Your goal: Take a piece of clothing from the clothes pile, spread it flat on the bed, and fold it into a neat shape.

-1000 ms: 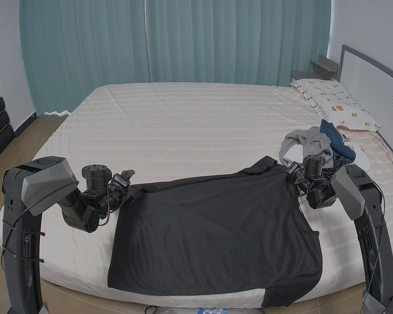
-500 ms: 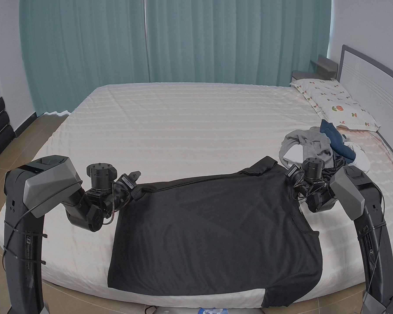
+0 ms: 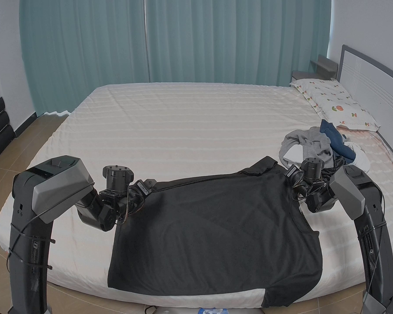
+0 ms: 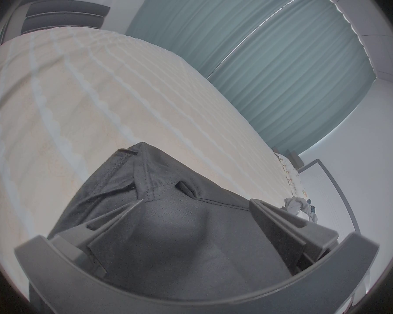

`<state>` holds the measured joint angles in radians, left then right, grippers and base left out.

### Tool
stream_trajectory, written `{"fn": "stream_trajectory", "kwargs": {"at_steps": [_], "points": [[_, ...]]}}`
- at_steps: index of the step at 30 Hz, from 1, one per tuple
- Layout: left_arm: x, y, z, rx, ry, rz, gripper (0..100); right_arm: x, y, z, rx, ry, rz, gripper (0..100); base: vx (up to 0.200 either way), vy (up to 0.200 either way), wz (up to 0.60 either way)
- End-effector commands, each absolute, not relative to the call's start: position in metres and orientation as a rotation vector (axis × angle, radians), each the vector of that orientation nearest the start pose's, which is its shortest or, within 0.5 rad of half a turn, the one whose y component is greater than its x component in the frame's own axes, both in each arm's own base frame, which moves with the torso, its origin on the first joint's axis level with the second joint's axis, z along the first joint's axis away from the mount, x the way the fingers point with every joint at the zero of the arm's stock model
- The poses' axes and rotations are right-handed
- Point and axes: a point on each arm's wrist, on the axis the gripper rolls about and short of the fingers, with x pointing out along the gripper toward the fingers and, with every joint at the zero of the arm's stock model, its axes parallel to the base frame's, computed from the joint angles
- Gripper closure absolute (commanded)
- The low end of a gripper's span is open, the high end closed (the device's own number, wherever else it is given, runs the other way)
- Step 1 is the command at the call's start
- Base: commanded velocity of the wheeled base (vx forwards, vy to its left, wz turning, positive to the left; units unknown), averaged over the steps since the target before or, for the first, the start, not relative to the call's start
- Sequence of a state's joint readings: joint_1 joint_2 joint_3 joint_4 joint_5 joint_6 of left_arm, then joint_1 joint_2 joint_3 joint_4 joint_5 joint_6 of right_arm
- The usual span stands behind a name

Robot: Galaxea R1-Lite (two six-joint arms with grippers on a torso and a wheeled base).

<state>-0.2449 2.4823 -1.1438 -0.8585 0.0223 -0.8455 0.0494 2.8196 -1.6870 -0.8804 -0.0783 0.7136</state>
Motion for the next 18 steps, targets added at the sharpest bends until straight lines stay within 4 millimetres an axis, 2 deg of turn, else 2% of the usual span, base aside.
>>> {"fn": "stream_trajectory", "kwargs": {"at_steps": [1, 7, 9, 13, 18], "points": [[0.444, -0.114, -0.034, -0.753, 0.562, 0.005, 0, 0.523, 0.029, -0.06, 0.692, 0.249, -0.115, 100, 0.0, 0.0, 0.0], [0.454, -0.114, -0.045, -0.754, 0.556, 0.007, 0, 0.522, 0.031, -0.059, 0.69, 0.236, -0.104, 100, 0.0, 0.0, 0.0], [0.465, -0.113, -0.047, -0.756, 0.524, 0.009, 0, 0.522, 0.031, -0.059, 0.69, 0.235, -0.104, 100, 0.0, 0.0, 0.0], [0.484, -0.097, -0.041, -0.775, 0.479, 0.059, 0, 0.523, 0.031, -0.055, 0.693, 0.223, -0.1, 100, 0.0, 0.0, 0.0], [0.512, -0.079, -0.029, -0.88, 0.315, 0.157, 0, 0.523, 0.031, -0.055, 0.696, 0.221, -0.099, 100, 0.0, 0.0, 0.0]]}}
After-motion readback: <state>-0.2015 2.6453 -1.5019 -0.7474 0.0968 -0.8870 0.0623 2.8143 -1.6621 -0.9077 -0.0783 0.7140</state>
